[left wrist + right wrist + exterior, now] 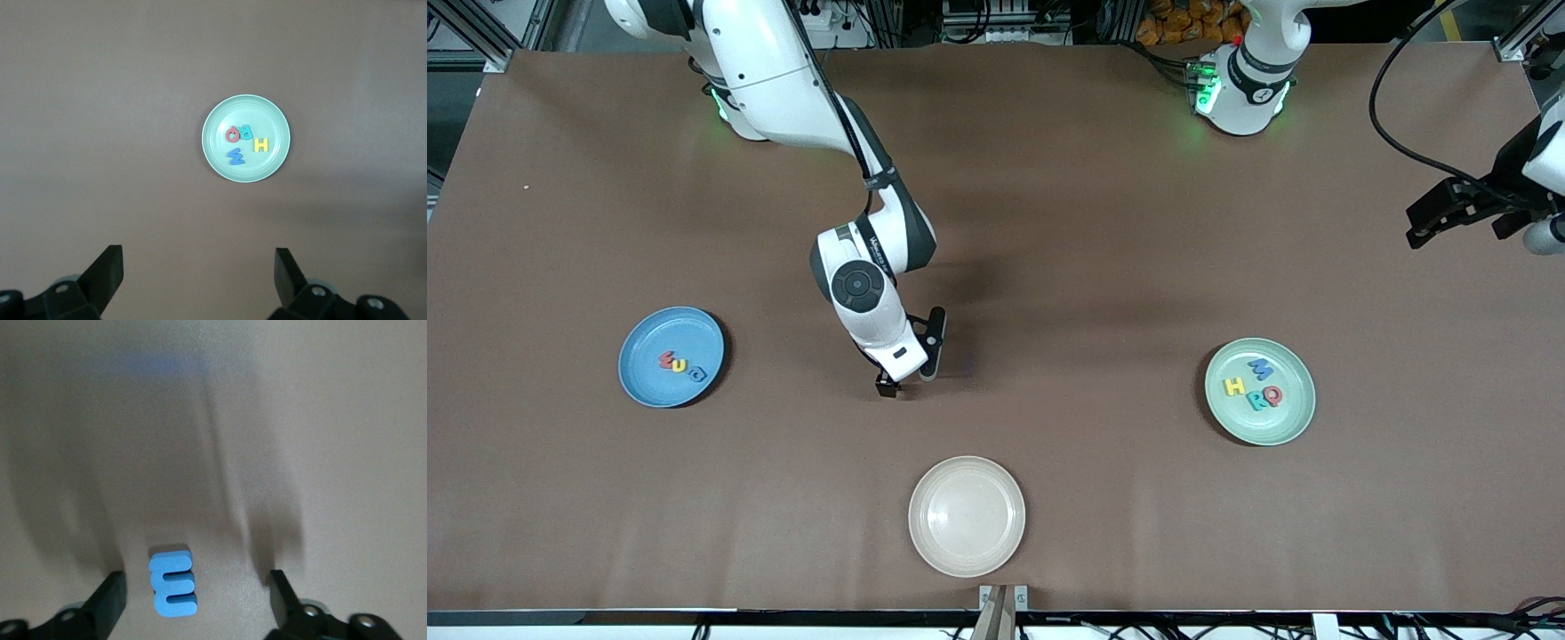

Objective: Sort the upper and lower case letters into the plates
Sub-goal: 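Grasp the blue m with the right gripper while the left arm returns to rest, then place the blue m in the blue plate with the right gripper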

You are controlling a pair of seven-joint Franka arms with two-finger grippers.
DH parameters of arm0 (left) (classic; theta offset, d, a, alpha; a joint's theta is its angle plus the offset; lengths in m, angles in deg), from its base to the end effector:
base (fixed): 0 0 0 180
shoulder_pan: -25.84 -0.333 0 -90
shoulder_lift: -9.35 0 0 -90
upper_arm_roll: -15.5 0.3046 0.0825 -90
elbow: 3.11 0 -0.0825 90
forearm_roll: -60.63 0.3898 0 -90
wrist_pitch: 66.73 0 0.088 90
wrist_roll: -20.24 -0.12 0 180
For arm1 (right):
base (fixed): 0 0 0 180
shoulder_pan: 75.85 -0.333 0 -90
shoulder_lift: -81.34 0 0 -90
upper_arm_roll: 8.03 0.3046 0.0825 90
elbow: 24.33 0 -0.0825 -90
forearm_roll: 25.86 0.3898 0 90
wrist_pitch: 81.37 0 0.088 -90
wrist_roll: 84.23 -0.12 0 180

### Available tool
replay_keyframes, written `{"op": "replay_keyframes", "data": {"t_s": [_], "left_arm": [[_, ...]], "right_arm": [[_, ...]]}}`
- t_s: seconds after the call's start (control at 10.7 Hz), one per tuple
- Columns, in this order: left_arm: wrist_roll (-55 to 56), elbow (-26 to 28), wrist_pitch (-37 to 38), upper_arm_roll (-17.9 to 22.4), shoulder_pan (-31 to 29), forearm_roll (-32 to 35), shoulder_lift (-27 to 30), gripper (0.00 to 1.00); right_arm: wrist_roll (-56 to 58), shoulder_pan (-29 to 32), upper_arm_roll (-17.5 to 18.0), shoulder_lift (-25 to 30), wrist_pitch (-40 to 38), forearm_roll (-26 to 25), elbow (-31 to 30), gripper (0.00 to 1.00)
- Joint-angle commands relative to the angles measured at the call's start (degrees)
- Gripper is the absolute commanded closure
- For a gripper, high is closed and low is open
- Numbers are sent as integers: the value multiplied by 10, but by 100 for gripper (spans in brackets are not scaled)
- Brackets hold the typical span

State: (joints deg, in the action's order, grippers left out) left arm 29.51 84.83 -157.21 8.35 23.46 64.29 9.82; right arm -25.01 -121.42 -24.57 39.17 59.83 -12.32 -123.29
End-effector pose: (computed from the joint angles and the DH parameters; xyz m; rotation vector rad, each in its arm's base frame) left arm 0.5586 -0.0393 0.6229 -3.0798 -0.1227 -0.0925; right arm 0.5770 0.3360 0.1490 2.3318 2.0304 0.0449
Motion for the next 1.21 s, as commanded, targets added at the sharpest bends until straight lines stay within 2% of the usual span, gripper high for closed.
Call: {"op": "replay_keyframes", "data": {"t_s": [0.0,0.19,0.56,0.84,1.12], "left_arm": [[-18,14,8,-1,-8,-16,20,0],[-9,12,4,-3,-6,-15,17,0],[-14,11,3,-3,-6,-15,13,0],[-11,11,0,-3,-8,-16,12,0],[-11,11,-5,-3,-10,-16,8,0]], "right_arm": [[-5,-3,0,4,25,-9,-18,80],[-2,-8,-1,5,46,-9,-31,100],[-10,-7,-9,17,35,-10,-29,100],[-13,-7,-79,45,-25,-7,-18,100],[-41,-2,-195,73,-136,-3,-20,100]]}}
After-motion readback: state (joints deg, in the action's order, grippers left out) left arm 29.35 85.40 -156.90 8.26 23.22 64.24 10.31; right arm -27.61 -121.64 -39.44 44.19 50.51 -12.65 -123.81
